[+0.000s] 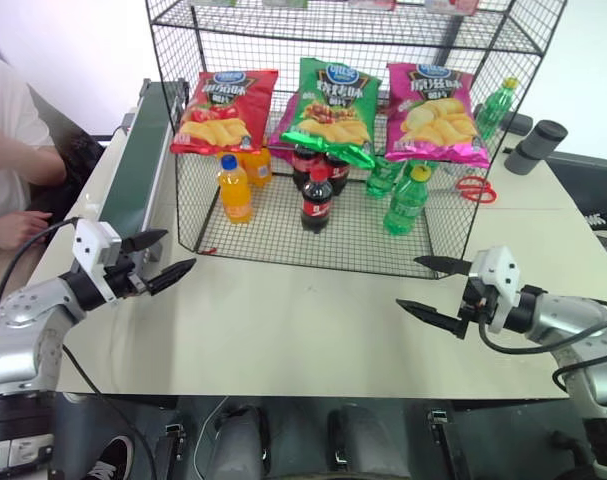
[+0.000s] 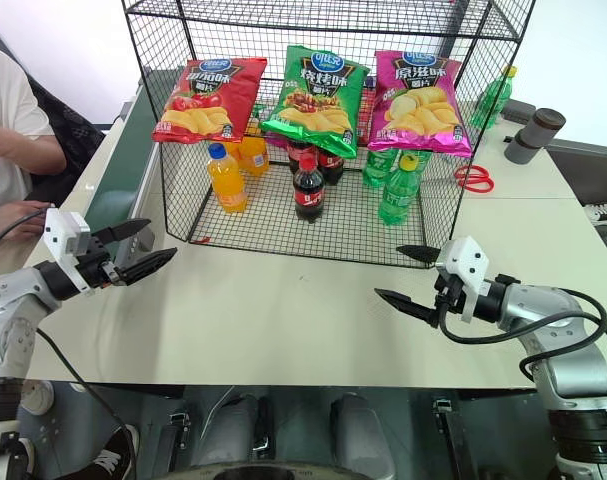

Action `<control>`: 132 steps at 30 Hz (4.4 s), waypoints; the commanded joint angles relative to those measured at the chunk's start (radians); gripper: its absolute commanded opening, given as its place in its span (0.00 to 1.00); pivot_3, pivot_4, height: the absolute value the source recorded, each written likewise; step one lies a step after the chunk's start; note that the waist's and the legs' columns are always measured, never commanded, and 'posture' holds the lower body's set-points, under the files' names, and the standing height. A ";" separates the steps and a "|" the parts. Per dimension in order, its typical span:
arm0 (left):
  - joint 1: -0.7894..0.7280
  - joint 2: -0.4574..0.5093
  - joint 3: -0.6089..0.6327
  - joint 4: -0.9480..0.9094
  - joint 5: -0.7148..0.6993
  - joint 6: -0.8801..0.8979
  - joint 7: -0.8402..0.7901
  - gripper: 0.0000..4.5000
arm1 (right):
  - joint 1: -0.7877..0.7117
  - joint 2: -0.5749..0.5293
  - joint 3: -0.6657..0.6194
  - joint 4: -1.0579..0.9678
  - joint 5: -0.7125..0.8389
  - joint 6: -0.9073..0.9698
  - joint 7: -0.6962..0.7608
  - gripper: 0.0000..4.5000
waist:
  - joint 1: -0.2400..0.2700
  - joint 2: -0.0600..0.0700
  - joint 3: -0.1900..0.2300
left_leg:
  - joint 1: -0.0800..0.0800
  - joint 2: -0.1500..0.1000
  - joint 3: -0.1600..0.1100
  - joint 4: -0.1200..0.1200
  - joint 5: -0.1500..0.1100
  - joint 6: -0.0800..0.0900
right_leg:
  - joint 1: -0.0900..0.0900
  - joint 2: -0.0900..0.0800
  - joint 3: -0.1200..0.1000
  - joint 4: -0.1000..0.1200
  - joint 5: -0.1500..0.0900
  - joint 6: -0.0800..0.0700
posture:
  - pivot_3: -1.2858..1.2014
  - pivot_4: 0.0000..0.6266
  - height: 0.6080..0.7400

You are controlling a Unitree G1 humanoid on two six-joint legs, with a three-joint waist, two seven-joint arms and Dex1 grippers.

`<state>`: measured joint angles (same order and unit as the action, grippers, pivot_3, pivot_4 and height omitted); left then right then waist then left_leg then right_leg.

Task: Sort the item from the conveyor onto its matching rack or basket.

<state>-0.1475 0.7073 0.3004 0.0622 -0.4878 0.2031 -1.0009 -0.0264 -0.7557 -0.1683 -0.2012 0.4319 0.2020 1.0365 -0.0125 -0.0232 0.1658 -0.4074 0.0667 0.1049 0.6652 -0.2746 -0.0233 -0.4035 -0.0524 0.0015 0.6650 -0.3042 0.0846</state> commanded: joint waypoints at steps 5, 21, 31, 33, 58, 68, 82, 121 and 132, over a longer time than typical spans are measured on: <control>-0.040 0.000 -0.008 0.029 0.024 -0.075 -0.014 1.00 | -0.018 0.015 0.002 0.015 -0.017 -0.050 -0.004 0.99 | 0.000 0.000 0.000 | 0.000 0.000 0.000 0.000 0.000 0.000 | 0.000 0.001 0.000 0.000 0.000 0.000 | 0.52 0.24 1.00; -0.143 -0.033 -0.064 0.134 0.059 -0.173 -0.060 1.00 | 0.044 0.031 0.000 -0.011 -0.021 -0.086 -0.020 0.99 | -0.002 0.000 0.000 | 0.000 0.001 0.000 0.001 0.001 -0.001 | 0.000 0.002 0.001 0.001 0.000 0.001 | 0.52 0.24 1.00; -0.114 -0.049 -0.076 0.114 0.057 -0.172 -0.066 1.00 | 0.063 -0.003 -0.016 0.029 -0.060 -0.155 -0.004 0.99 | 0.001 0.000 0.000 | 0.000 0.000 0.000 0.001 0.001 -0.001 | 0.001 0.002 0.001 0.001 0.000 0.001 | 0.52 0.24 1.00; -0.111 -0.047 -0.073 0.115 0.055 -0.166 -0.068 1.00 | 0.067 -0.004 -0.016 0.026 -0.057 -0.151 -0.001 0.99 | 0.001 0.000 0.000 | 0.000 0.000 0.000 0.001 0.001 -0.001 | 0.001 0.002 0.001 0.001 0.000 0.001 | 0.52 0.24 1.00; -0.074 -0.045 -0.073 0.048 0.042 -0.132 -0.052 1.00 | 0.035 -0.022 -0.016 0.091 -0.069 -0.174 0.028 0.99 | 0.001 0.000 0.000 | 0.000 0.000 0.000 0.002 0.001 -0.001 | 0.001 0.002 0.001 0.001 0.001 0.001 | 0.52 0.24 1.00; -0.059 -0.055 -0.070 0.030 0.046 -0.128 -0.044 1.00 | 0.013 -0.024 -0.004 0.087 -0.079 -0.177 0.018 0.99 | 0.000 0.000 0.000 | 0.000 0.001 0.000 0.002 0.001 -0.002 | 0.001 0.002 0.001 0.002 0.001 0.001 | 0.52 0.24 1.00; -0.034 -0.046 -0.061 0.011 0.042 -0.123 -0.042 1.00 | -0.031 -0.008 0.034 0.080 -0.094 -0.170 0.012 0.99 | 0.000 0.000 0.000 | 0.000 0.001 0.000 0.002 0.001 -0.002 | 0.001 0.002 0.001 0.002 0.001 0.001 | 0.52 0.24 1.00; 0.026 -0.006 -0.038 0.003 0.043 -0.144 -0.039 1.00 | -0.092 0.007 0.088 0.092 -0.087 -0.143 0.016 0.99 | 0.000 0.000 0.000 | 0.000 0.001 0.000 0.002 0.001 -0.002 | 0.001 0.002 0.001 0.002 0.001 0.001 | 0.52 0.24 1.00; 0.049 0.012 -0.019 0.001 0.027 -0.168 -0.055 1.00 | -0.153 0.039 0.115 0.104 -0.095 -0.138 0.013 0.99 | 0.000 0.000 0.000 | 0.000 0.001 0.000 0.002 0.001 -0.002 | 0.001 0.002 0.001 0.002 0.001 0.001 | 0.52 0.24 1.00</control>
<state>-0.0937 0.7062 0.2501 0.0762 -0.4470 0.0552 -1.0553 -0.1638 -0.7240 -0.0483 -0.0883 0.3284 0.0748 1.0469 -0.0125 -0.0232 0.1655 -0.4069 0.0677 0.1048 0.6670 -0.2736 -0.0251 -0.4029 -0.0502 0.0025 0.6667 -0.3035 0.0854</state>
